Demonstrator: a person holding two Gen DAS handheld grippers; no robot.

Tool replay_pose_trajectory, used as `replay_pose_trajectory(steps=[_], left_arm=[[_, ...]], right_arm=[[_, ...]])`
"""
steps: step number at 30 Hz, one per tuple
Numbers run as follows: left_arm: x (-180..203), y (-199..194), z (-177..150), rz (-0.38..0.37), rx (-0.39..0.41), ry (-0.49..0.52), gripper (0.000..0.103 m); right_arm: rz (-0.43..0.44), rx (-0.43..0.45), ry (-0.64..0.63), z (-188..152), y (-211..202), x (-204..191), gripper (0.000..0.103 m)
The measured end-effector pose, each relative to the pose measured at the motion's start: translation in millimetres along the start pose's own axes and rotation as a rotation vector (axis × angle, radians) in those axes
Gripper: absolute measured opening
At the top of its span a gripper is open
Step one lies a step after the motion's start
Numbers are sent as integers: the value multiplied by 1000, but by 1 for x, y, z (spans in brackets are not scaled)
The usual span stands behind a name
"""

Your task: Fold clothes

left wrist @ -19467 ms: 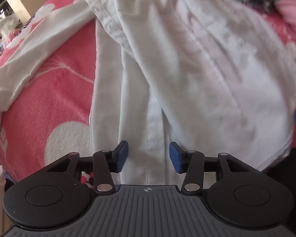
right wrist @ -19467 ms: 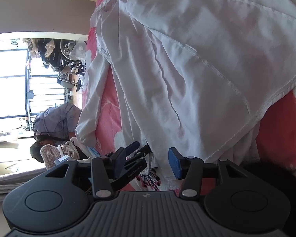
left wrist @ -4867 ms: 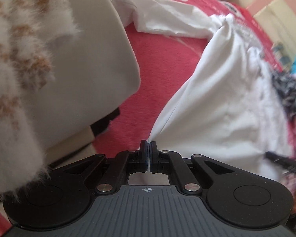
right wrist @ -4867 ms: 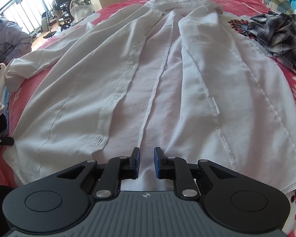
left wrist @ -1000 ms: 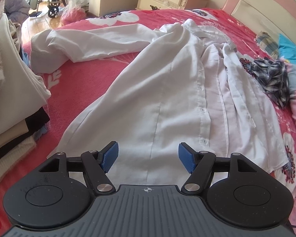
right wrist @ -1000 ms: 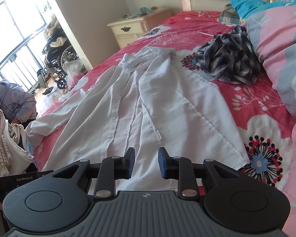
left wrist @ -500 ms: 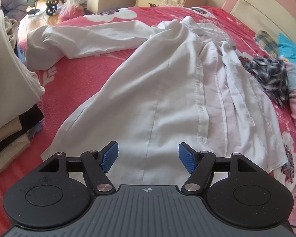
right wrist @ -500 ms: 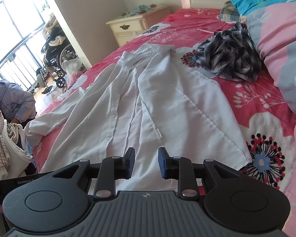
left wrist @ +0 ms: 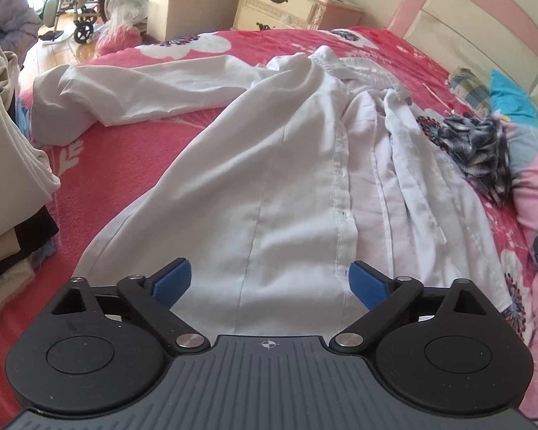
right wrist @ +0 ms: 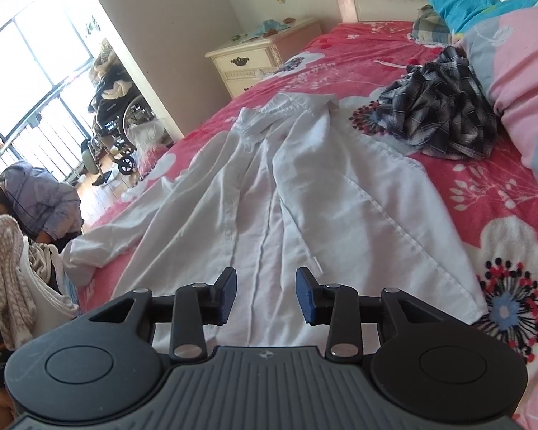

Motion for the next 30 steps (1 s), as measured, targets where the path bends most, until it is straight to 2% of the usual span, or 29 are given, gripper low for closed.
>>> replay_pose_trajectory(steps=[10,14,20,27,30], left_arm=[[-1,20,11,22,-1,-41,102],[-4,27,15,5,7,-64,103],[-7,46,24,-9,-6,-116,103],[-6,72,39,-13,22,-113,103],[-12,81,50,-34,41,-159,103]], right_arm=[[93,-16,-25,21,45,-32,39],[112,-25,-52,29,67,-47,39],[123,-17,-53,40,93,-60,39],[117,-3,-77,52,114,-60,39],[110,3,-97,59,125,-59,39]])
Point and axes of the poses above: each gripper's, at about its wrist camera, not at the fingertips, and y roughly the way its jaws point, x to its right, z to its top, the point moved 2 cm from there along y, roughly the way its jaws point, and after that the axes turned 3 degrees about x, right-handed, at the moved point
